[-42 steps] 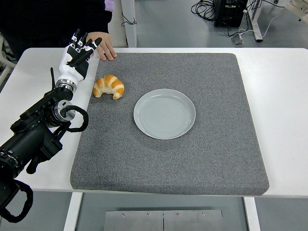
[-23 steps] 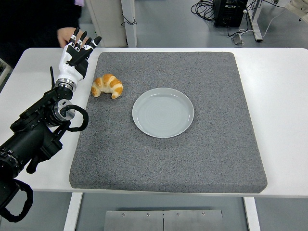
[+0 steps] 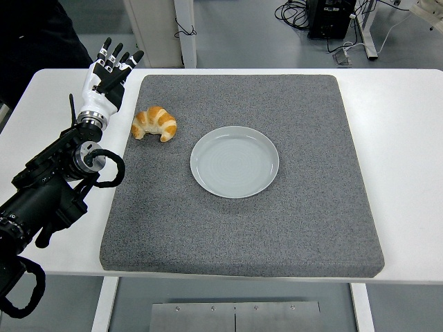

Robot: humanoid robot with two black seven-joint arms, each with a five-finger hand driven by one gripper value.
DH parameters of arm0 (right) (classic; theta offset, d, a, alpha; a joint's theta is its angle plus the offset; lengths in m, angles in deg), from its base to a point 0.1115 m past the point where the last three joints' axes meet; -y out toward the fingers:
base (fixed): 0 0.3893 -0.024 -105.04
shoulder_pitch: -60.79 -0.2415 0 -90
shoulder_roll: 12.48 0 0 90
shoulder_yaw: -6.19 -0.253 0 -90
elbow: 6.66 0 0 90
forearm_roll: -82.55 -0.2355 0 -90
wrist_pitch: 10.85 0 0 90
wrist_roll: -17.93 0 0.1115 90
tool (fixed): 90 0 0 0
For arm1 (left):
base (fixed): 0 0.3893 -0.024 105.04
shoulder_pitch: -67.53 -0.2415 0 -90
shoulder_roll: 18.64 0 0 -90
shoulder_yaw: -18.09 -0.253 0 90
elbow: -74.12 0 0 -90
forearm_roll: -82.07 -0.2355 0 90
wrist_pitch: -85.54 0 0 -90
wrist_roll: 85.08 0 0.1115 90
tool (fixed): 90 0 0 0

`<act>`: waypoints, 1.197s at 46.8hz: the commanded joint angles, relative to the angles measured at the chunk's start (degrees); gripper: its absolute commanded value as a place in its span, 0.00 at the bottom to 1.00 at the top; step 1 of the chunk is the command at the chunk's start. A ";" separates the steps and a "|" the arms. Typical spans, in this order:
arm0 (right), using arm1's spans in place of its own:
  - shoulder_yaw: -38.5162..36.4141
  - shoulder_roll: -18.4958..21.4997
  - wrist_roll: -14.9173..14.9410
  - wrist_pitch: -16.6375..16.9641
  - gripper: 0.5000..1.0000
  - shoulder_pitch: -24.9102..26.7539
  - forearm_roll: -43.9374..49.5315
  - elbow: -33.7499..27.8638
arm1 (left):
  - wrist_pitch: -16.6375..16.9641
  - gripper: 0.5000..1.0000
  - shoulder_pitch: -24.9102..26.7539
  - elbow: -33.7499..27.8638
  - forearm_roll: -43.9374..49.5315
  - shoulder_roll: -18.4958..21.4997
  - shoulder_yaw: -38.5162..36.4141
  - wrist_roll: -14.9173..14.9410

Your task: Place the bread on the plate

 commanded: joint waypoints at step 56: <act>-0.05 0.00 0.00 -0.05 1.00 0.00 0.00 0.00 | 1.59 0.96 0.19 -16.17 -16.38 13.00 -11.33 6.41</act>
